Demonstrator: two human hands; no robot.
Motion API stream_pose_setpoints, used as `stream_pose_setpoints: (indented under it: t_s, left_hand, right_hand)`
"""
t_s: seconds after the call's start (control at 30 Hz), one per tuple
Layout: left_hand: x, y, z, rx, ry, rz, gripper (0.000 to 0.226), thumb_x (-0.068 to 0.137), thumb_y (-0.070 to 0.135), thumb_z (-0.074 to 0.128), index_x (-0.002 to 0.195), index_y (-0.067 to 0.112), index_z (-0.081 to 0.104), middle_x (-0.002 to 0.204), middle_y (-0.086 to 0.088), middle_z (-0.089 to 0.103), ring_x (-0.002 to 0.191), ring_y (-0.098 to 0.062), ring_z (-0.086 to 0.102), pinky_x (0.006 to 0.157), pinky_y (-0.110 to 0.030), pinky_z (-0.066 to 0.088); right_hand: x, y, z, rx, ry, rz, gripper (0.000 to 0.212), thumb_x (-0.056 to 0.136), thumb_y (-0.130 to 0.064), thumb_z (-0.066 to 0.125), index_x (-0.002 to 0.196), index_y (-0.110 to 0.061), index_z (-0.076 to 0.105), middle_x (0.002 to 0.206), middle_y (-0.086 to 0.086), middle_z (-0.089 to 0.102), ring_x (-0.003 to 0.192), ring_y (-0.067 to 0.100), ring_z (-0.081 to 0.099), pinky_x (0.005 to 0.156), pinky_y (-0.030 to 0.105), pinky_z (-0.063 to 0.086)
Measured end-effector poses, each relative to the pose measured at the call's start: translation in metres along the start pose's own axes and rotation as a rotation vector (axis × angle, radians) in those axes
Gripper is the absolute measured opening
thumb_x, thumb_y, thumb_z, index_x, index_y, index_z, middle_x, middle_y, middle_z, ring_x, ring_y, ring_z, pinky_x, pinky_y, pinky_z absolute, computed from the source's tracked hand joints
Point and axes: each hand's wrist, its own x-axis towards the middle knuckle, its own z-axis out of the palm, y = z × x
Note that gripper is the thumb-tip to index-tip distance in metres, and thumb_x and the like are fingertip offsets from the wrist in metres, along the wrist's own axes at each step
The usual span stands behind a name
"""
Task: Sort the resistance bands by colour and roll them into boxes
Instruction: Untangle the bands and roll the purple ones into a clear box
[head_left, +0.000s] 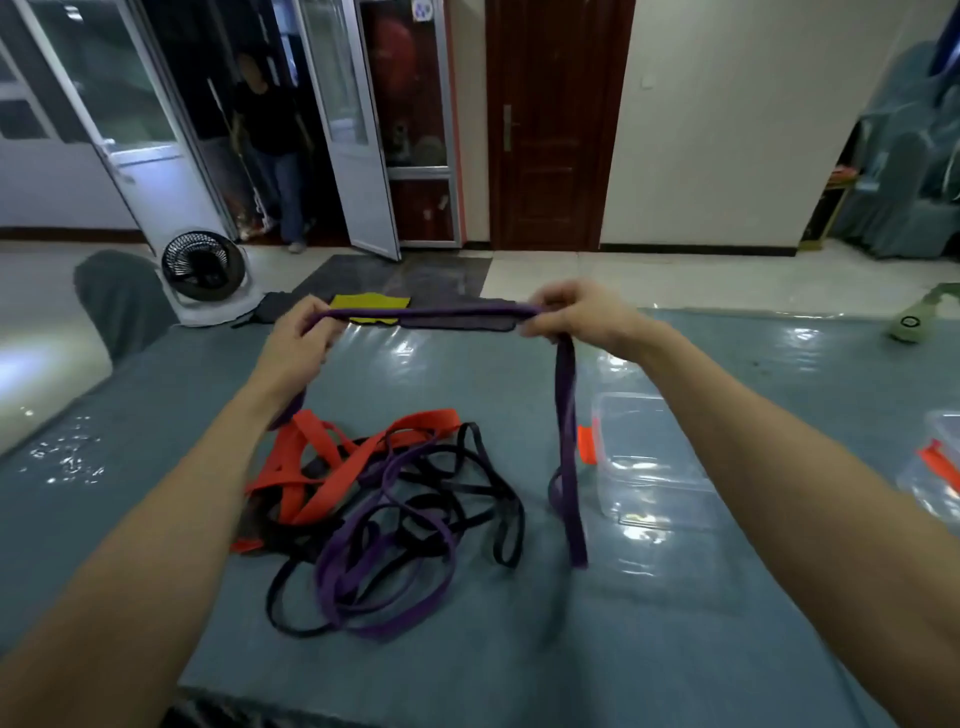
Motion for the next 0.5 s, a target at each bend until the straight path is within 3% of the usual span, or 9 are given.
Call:
stream_pose_setpoints:
  t_s: [0.03, 0.13, 0.23, 0.4, 0.5]
  left_hand:
    - [0.001, -0.013, -0.006, 0.027, 0.005, -0.056, 0.012, 0.099, 0.031, 0.057, 0.089, 0.031, 0.061, 0.056, 0.017, 0.042, 0.053, -0.009, 0.036, 0.051, -0.029, 0.026]
    - [0.003, -0.044, -0.017, 0.163, -0.031, -0.136, 0.012, 0.107, 0.031, 0.056, 0.101, 0.024, 0.063, 0.067, 0.011, 0.051, 0.067, -0.019, 0.046, 0.061, -0.035, 0.035]
    - [-0.01, -0.065, -0.006, 0.241, -0.163, -0.13, 0.009, 0.11, 0.031, 0.058, 0.105, 0.029, 0.065, 0.083, 0.009, 0.057, 0.076, -0.013, 0.052, 0.072, -0.037, 0.04]
    - [-0.023, -0.063, 0.04, 0.191, -0.304, -0.142, 0.02, 0.112, 0.026, 0.052, 0.096, 0.022, 0.063, 0.072, 0.008, 0.05, 0.063, -0.014, 0.043, 0.06, -0.035, 0.035]
    - [-0.023, -0.065, 0.054, 0.035, -0.243, -0.247, 0.021, 0.111, 0.031, 0.052, 0.098, 0.015, 0.057, 0.068, 0.002, 0.035, 0.059, -0.019, 0.032, 0.057, -0.035, 0.026]
  right_hand:
    - [0.005, -0.008, -0.007, 0.034, 0.016, -0.007, 0.016, 0.086, -0.023, 0.09, 0.091, -0.02, 0.074, 0.073, -0.007, 0.071, 0.069, 0.01, 0.067, 0.07, 0.026, 0.056]
    - [0.008, -0.029, -0.014, -0.234, -0.134, 0.092, 0.015, 0.089, -0.019, 0.088, 0.095, -0.015, 0.075, 0.083, 0.004, 0.076, 0.073, 0.019, 0.073, 0.077, 0.038, 0.06]
    - [0.01, -0.057, -0.017, -0.036, -0.027, 0.003, 0.025, 0.084, -0.013, 0.091, 0.102, -0.006, 0.075, 0.084, 0.008, 0.069, 0.071, 0.02, 0.064, 0.074, 0.036, 0.058]
    - [-0.002, -0.106, -0.017, -0.098, -0.3, 0.046, 0.059, 0.065, -0.047, 0.099, 0.107, -0.01, 0.081, 0.082, 0.005, 0.065, 0.066, 0.012, 0.058, 0.062, 0.026, 0.051]
    - [-0.009, -0.108, -0.027, -0.152, -0.419, 0.158, 0.03, 0.079, -0.035, 0.094, 0.09, -0.011, 0.08, 0.079, 0.006, 0.066, 0.068, 0.016, 0.062, 0.067, 0.03, 0.055]
